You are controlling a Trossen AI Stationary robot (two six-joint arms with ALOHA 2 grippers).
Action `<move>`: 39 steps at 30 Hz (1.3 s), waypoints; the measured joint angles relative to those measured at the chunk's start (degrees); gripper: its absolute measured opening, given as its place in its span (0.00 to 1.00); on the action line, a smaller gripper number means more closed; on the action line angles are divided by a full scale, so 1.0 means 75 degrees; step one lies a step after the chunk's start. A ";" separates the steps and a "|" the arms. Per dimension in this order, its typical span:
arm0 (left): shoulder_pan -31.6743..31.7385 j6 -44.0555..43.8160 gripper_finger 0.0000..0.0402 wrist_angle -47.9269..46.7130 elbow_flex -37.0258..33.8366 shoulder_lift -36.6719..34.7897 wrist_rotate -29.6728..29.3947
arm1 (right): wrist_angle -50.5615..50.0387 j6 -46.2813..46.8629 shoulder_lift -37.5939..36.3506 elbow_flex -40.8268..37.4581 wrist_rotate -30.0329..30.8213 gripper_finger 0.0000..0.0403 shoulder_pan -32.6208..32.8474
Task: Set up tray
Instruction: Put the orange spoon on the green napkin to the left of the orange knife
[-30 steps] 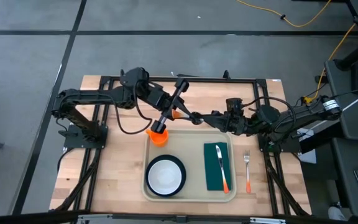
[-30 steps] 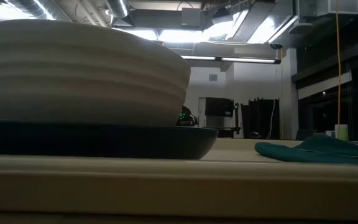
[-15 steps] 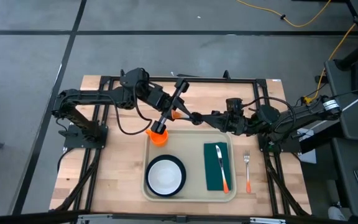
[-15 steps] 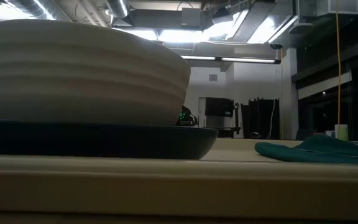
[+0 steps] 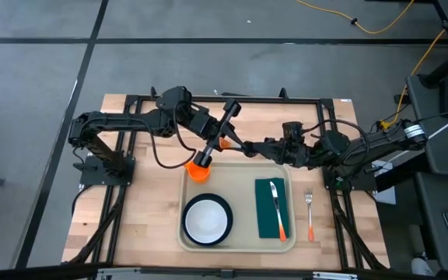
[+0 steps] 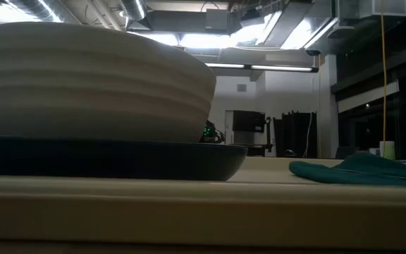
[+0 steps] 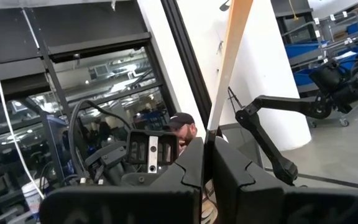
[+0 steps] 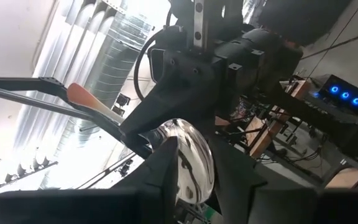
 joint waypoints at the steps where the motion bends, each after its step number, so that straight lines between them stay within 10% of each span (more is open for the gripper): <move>1: 0.0008 -0.0003 0.01 0.0005 0.0000 0.0000 0.0006 | -0.0001 0.0078 0.0000 0.0000 -0.0024 0.23 -0.0001; 24: 0.0142 0.0192 0.03 0.0023 0.0003 -0.0017 0.0220 | -0.0007 -0.0293 0.0026 0.0000 -0.0179 0.02 0.0000; 39: 0.0565 -0.1313 0.35 0.0101 0.0001 -0.0204 0.0035 | 0.0201 -0.0974 -0.0144 0.0000 -0.0584 0.02 0.0032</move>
